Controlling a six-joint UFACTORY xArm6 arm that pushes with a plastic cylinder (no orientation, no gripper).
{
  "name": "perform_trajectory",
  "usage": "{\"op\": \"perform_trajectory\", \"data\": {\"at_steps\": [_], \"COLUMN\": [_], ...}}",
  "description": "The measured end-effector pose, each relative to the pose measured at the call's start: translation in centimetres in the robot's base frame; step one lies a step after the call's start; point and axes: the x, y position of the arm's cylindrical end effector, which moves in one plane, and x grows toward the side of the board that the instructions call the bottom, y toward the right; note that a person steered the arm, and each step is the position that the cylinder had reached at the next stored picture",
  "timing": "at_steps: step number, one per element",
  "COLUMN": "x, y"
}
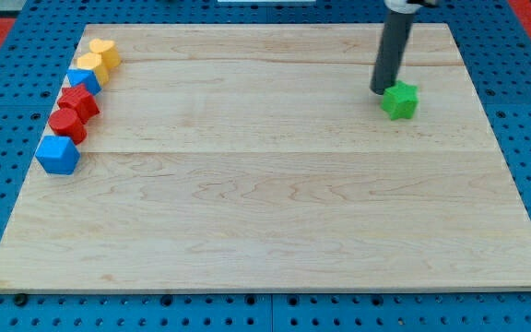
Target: Point your arm to the bottom of the blue cube
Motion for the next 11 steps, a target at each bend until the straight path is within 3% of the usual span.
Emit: {"op": "perform_trajectory", "data": {"at_steps": [1,2,3,6,7,9,11], "x": [-0.5,-0.1,2.6,19.2,20.6,16.9,14.4], "y": [-3.0,-9.5,-12.7,-24.6,-31.4,-47.3,-47.7]}}
